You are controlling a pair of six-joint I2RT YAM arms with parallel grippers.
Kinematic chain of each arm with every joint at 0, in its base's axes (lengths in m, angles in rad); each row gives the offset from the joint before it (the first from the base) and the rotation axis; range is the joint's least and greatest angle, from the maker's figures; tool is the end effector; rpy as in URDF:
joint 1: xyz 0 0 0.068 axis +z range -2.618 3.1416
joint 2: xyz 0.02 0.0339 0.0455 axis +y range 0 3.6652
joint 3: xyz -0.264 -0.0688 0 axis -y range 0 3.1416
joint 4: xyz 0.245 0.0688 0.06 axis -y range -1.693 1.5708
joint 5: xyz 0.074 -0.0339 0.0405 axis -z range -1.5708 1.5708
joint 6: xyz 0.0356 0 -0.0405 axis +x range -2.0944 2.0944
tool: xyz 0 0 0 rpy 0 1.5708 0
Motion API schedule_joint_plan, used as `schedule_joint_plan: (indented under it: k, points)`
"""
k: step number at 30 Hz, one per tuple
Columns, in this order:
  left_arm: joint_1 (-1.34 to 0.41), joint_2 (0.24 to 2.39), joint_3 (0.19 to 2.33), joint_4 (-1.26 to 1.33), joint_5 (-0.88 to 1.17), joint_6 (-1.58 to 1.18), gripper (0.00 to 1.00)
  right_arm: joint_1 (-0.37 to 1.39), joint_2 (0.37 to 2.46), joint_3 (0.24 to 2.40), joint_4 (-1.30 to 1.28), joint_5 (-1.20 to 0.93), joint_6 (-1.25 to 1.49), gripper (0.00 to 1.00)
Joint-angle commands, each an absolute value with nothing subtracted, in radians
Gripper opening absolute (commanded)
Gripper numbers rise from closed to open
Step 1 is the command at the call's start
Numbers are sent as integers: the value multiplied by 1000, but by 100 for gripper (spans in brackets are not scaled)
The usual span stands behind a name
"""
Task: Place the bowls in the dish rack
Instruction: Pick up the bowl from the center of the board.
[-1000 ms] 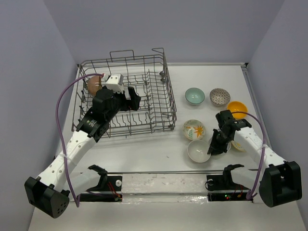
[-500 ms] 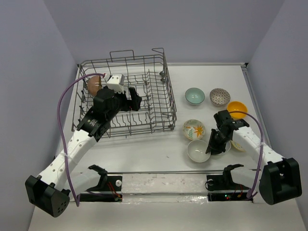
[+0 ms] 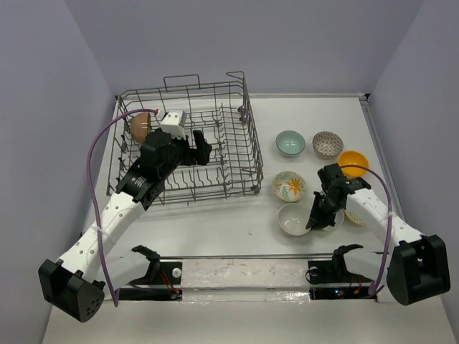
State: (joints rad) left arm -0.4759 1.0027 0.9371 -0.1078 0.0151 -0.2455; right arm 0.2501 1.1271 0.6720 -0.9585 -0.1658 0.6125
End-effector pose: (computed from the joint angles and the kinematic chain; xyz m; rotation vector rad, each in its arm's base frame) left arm 0.2080 -0.1078 0.3609 0.2152 1.7621 -0.5388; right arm 0.1634 0.0478 0.1904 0.5301 3.0042 0.3307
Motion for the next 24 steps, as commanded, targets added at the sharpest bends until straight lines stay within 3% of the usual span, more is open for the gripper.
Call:
schedule_joint_plan:
  k: [1,18,24]
  points:
    - [-477,1003,931,-60,25,-249,99,256,1088,698,-962,-175,603,1]
    - [-488,1028,985,-93,55,-261,98,256,997,1000,-1158,-170,580,1]
    - [-491,1040,1054,-143,80,-293,97,256,1038,1230,-1146,-130,580,1]
